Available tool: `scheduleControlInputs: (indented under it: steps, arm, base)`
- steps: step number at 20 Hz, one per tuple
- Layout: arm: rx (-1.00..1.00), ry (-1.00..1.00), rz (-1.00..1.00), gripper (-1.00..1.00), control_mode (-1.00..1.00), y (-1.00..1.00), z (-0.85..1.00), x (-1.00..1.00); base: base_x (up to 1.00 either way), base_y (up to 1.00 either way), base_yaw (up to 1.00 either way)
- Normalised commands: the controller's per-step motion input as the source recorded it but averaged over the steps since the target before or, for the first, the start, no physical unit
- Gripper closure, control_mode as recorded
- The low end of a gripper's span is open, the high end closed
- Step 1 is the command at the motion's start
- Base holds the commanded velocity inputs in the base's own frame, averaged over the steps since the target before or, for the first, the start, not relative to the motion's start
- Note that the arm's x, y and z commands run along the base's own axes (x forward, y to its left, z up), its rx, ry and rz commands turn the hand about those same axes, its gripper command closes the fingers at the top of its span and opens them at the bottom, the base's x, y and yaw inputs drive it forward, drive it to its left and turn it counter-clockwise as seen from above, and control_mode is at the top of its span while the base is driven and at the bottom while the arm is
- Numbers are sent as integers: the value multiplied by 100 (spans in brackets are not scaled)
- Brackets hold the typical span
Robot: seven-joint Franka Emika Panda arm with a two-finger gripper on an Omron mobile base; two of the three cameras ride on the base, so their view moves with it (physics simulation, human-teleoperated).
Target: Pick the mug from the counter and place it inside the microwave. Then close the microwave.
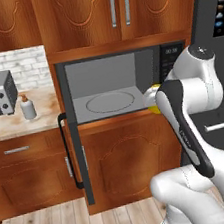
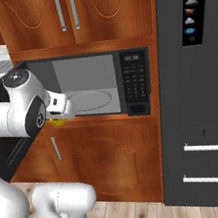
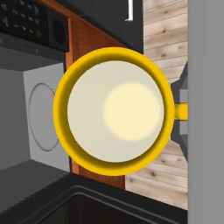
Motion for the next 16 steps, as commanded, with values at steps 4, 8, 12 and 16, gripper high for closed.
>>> scheduleControlInputs:
  steps: [4, 8, 12, 16]
  arm:
    - [0, 0, 7, 100, -100, -7, 0, 46]
    - [0, 0, 6, 100, -100, 0, -22, 35]
    - [0, -4, 6, 100, -100, 3, -37, 59]
    - [-1, -4, 4, 100, -100, 4, -12, 62]
  base:
    - [0, 0, 0]
    - [0, 0, 0]
    - [0, 0, 0]
    - [0, 0, 0]
